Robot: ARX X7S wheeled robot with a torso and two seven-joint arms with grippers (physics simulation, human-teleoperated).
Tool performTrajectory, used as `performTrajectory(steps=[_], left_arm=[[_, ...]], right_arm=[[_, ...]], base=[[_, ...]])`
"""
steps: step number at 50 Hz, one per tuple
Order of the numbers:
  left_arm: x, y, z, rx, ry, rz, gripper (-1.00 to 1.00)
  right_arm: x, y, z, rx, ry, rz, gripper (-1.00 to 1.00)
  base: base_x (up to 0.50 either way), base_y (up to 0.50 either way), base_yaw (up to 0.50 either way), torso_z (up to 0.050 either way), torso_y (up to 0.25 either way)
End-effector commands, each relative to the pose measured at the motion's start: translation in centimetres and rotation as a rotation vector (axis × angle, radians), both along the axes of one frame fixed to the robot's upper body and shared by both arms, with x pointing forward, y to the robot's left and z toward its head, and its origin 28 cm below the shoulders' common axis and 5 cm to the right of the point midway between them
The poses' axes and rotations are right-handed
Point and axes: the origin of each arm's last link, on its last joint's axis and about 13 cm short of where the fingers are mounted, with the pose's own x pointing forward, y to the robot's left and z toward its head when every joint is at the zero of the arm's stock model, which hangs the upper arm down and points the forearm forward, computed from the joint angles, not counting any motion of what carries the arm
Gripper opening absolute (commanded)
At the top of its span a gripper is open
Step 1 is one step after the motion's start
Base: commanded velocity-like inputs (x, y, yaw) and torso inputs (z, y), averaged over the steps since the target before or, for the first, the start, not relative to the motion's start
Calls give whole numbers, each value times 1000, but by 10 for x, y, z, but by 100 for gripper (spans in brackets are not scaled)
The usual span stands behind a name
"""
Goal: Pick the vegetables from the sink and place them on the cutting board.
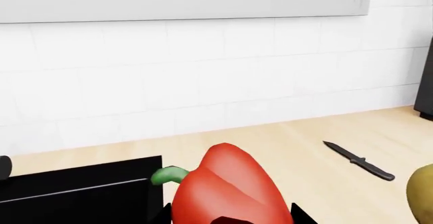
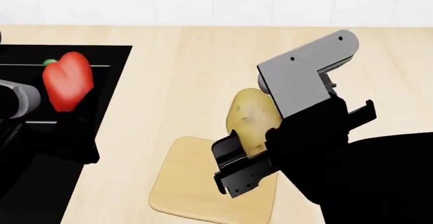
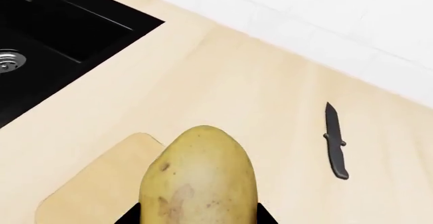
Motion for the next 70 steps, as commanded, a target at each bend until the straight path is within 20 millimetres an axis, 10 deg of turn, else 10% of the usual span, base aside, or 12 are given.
performTrajectory(steps=[1, 33, 34, 52, 70], left_arm=[[-1, 0, 3, -13, -4, -3, -100], [2, -3, 1, -12, 1, -15, -100], [2, -3, 0, -11, 0, -16, -100], [1, -7, 1, -3, 1, -34, -100], [4, -24, -1, 40, 30, -137, -100]], right_arm=[[4, 5, -12, -42, 19, 34, -100], [7, 13, -45, -67, 58, 48, -100], [7, 13, -45, -68, 56, 47, 100], [5, 13, -40, -53, 33, 46, 100], [-8, -5, 46, 232, -357, -117, 100]], base=[[0, 0, 0, 0, 0], [0, 0, 0, 0, 0], [0, 0, 0, 0, 0], [0, 0, 0, 0, 0], [0, 0, 0, 0, 1]])
